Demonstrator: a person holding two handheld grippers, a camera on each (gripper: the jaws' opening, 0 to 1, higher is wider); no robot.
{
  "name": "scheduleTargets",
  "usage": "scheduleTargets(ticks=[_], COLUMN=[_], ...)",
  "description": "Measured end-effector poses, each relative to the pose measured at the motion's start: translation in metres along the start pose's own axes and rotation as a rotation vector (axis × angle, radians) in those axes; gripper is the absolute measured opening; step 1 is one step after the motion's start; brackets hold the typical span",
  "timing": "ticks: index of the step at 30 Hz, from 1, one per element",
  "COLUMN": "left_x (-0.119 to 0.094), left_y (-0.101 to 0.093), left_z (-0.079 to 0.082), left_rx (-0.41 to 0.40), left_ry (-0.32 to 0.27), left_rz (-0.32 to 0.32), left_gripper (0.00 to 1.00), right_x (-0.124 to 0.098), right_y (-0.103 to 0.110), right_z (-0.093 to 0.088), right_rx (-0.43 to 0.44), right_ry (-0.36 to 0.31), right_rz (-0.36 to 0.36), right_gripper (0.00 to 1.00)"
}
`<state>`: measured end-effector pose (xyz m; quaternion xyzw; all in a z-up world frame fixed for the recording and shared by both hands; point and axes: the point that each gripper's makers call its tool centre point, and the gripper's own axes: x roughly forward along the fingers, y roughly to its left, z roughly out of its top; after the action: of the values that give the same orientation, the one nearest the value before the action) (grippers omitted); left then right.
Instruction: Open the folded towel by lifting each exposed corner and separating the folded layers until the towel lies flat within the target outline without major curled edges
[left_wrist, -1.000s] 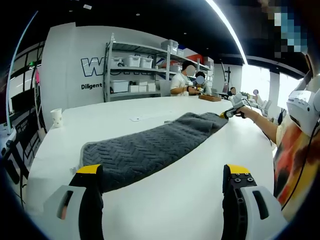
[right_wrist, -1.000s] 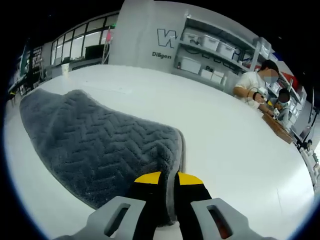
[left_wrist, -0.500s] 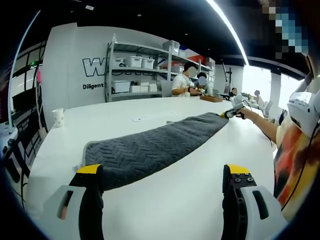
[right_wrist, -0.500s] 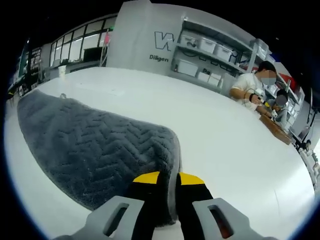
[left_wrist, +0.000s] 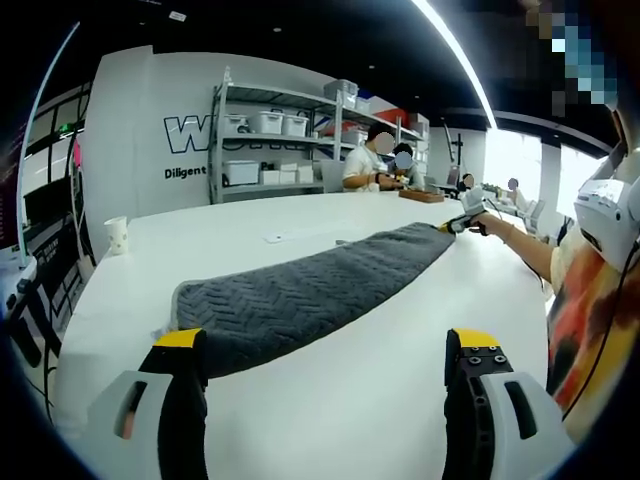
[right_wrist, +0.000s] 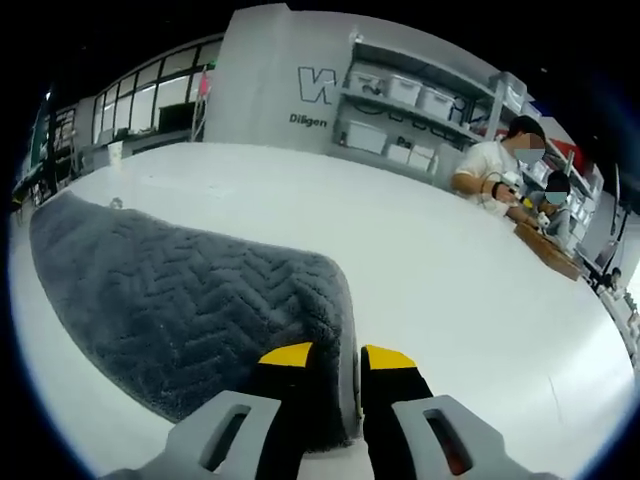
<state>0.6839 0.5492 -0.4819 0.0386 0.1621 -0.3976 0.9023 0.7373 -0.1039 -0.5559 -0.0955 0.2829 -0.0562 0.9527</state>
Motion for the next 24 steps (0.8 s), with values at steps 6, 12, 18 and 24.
scheduleTargets(ticks=[6,12,18,24], left_x=[0.000,0.002,0.007,0.011], left_y=[0.002,0.003,0.002,0.001], left_z=[0.000,-0.004,-0.004,-0.008], left_rx=[-0.009,-0.015,-0.013,-0.017], left_ry=[0.000,0.017,0.024,0.034], left_rz=[-0.004,-0.009,-0.021,-0.034], left_gripper=[0.97,0.97,0.97,0.97], right_x=[-0.015,-0.038,-0.053,-0.066], right_y=[-0.013,-0.013,0.008,0.034], right_z=[0.011,0.029,0.033,0.034], right_rx=[-0.064,-0.040,0.000,0.030], right_ry=[-0.011,-0.057,-0.060,-0.093], right_rz=[-0.101,-0.101,-0.039,0.029], right_gripper=[0.24,0.59,0.83,0.99])
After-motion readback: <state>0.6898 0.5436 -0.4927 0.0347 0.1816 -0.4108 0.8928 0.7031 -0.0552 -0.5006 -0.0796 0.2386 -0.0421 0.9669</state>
